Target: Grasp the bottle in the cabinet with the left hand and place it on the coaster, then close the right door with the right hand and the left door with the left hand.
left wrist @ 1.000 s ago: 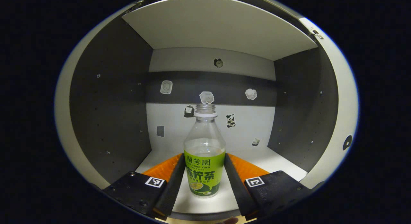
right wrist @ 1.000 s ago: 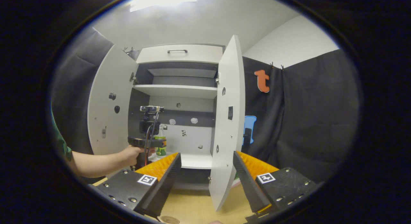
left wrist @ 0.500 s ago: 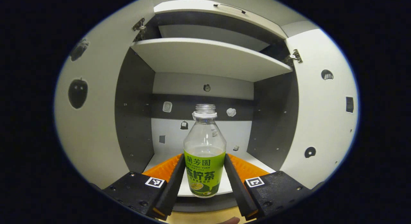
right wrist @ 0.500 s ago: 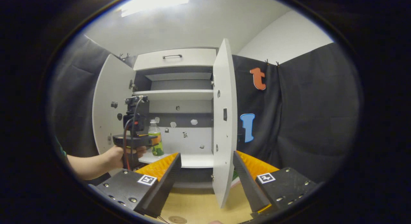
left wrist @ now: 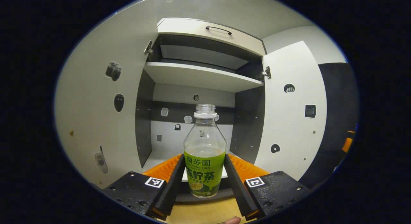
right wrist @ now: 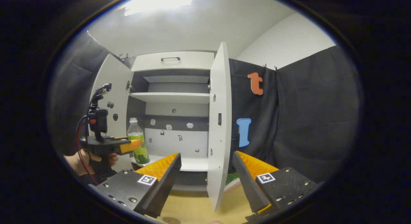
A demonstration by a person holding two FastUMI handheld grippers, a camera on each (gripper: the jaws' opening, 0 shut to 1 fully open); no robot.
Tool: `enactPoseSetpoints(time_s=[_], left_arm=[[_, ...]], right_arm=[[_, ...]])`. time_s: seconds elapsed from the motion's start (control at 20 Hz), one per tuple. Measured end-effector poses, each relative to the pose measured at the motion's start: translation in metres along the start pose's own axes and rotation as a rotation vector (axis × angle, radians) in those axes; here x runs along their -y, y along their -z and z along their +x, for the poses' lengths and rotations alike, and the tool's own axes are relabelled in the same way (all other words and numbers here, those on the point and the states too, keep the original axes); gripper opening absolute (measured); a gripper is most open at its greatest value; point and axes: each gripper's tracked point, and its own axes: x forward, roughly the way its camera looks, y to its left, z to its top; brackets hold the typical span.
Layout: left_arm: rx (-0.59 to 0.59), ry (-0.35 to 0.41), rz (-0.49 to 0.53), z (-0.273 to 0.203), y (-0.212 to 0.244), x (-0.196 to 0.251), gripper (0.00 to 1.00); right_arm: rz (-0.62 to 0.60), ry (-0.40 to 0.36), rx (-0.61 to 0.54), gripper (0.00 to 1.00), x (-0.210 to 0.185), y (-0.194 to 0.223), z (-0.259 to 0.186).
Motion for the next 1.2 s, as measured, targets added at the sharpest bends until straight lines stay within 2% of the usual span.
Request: enactPoseSetpoints(time_s=[0.1, 0.2, 0.4, 0.65, 0.9, 1.0, 1.2], left_arm=[[-0.014, 0.004, 0.019, -0.015, 0.016, 0.004, 0.77], [-0.032, 0.013, 0.037, -0.026, 0.035, 0.010, 0.77], [-0.069, 0.048, 0.047, -0.045, 0.084, 0.026, 0.77], [-0.125, 0.143, 0.043, -0.072, 0.158, 0.055, 0.78], [-0.019, 0.241, 0.021, -0.098, 0.209, 0.082, 0.77], [-0.083, 0.272, 0.022, -0.109, 0.249, 0.091, 0.77], [-0.197, 0.313, 0.000, -0.133, 0.313, 0.104, 0.78]], right_arm=[[-0.009, -0.003, -0.003, 0.94, -0.003, 0.002, 0.003], [-0.021, -0.026, -0.002, 0.98, -0.012, 0.005, 0.004], [-0.020, -0.059, -0.015, 0.95, -0.027, 0.013, 0.010], [0.021, -0.087, -0.013, 0.98, -0.037, 0.022, 0.018], [0.040, -0.083, -0.064, 0.95, -0.040, 0.052, 0.019], [0.025, -0.067, -0.111, 0.98, -0.038, 0.070, 0.016], [0.028, -0.048, -0.167, 0.95, -0.035, 0.095, 0.009]])
